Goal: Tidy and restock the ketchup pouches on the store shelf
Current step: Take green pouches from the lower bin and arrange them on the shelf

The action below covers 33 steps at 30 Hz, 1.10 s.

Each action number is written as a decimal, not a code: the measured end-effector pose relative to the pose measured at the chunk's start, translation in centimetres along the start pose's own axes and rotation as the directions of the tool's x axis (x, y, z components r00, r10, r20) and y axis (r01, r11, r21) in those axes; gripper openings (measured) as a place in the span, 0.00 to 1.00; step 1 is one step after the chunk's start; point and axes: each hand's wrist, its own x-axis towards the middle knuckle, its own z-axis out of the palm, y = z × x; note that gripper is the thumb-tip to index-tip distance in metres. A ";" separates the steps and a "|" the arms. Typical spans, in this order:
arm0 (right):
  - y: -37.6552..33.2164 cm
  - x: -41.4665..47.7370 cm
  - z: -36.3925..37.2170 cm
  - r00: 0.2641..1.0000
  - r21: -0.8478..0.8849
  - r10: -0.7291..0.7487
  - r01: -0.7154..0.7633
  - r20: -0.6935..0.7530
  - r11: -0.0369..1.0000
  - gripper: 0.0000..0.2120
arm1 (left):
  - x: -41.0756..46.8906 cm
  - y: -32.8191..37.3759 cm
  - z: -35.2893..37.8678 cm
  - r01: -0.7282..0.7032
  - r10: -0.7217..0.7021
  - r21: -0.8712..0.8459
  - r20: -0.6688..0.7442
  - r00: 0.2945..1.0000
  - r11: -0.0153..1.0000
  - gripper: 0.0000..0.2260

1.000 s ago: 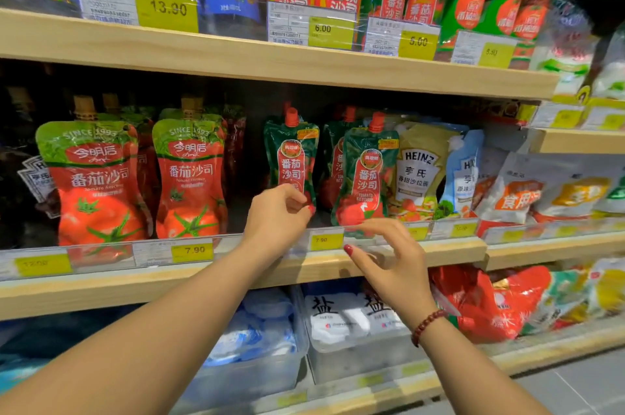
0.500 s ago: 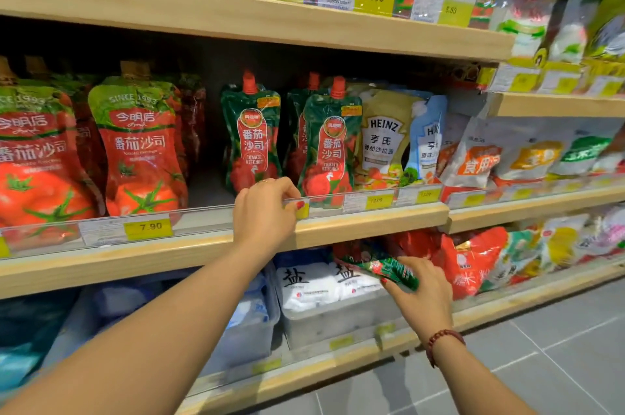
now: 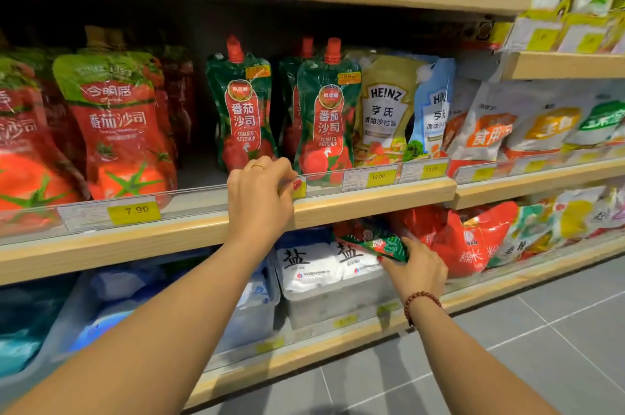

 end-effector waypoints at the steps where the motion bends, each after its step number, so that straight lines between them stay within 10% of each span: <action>1: 0.1 0.1 0.0 1.000 -0.029 -0.011 0.011 0.010 1.000 0.24 | 0.0 0.0 0.0 -0.005 0.005 0.009 0.002 1.000 1.000 0.07; 14: -1.5 0.3 -7.7 0.904 -0.170 -0.427 0.424 0.017 0.890 0.07 | 0.4 0.1 -0.7 0.012 -0.010 -0.012 0.115 0.993 1.000 0.03; 21: -7.4 2.7 -17.1 0.771 -0.251 -0.598 0.637 0.219 0.729 0.15 | 0.0 1.6 -3.1 -0.192 0.221 -0.151 0.203 0.954 0.970 0.22; 26: -12.6 3.2 -21.3 0.670 -0.155 -0.652 0.730 0.354 0.666 0.17 | -0.9 3.1 -3.2 -0.025 0.243 -0.400 0.505 0.828 0.916 0.31; 33: -18.0 1.9 -21.9 0.528 -0.174 -0.778 0.848 0.339 0.500 0.21 | -1.4 2.0 -4.3 0.165 0.099 -0.486 0.473 0.876 0.858 0.23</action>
